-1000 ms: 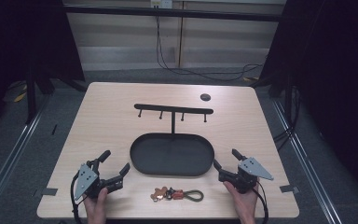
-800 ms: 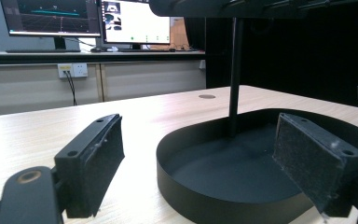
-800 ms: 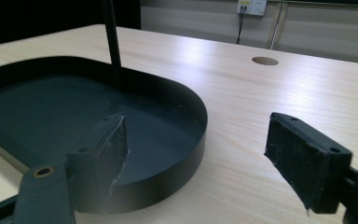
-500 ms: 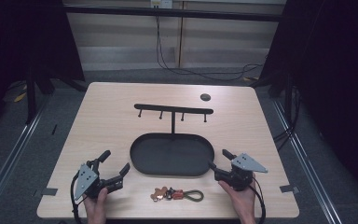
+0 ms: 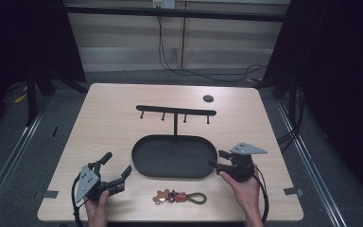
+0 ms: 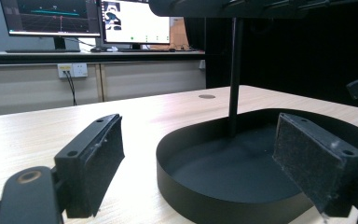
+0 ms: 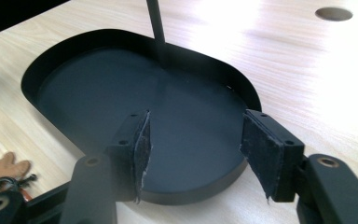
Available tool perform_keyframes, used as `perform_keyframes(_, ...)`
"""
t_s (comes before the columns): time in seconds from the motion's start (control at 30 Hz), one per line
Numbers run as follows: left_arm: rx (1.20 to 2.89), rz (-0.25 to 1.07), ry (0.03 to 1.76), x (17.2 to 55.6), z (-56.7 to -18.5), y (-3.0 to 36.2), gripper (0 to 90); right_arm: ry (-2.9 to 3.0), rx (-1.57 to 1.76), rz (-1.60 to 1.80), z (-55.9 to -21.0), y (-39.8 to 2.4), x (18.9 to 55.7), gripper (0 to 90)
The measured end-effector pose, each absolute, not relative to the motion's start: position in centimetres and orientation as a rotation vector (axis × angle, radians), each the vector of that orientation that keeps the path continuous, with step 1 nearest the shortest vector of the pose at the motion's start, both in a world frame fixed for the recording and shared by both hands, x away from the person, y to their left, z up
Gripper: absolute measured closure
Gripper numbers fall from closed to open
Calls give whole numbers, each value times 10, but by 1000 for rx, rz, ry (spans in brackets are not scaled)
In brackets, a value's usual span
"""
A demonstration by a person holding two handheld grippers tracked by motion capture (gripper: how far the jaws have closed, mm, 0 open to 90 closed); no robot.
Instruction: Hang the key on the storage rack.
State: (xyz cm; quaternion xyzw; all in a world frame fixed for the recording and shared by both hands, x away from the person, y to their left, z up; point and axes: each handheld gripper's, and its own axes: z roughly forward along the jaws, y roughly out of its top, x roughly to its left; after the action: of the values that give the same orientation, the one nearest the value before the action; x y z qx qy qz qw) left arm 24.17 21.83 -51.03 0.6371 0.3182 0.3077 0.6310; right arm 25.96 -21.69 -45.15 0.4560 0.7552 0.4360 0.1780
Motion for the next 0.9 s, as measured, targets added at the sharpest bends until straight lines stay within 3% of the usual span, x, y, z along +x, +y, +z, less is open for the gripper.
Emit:
perform_keyframes(0.27, 1457, 702, 727, 242, -510, 218, 159, 2299, 1268, 1268, -441, -210, 271, 528)
perform_keyframes(0.6, 1457, 704, 727, 242, -510, 218, 158, 2425, 1245, 1204, -434, -209, 265, 475)
perform_keyframes(0.9, 1457, 704, 727, 242, -510, 218, 158, 2633, 1167, 1174, -431, -203, 261, 601)
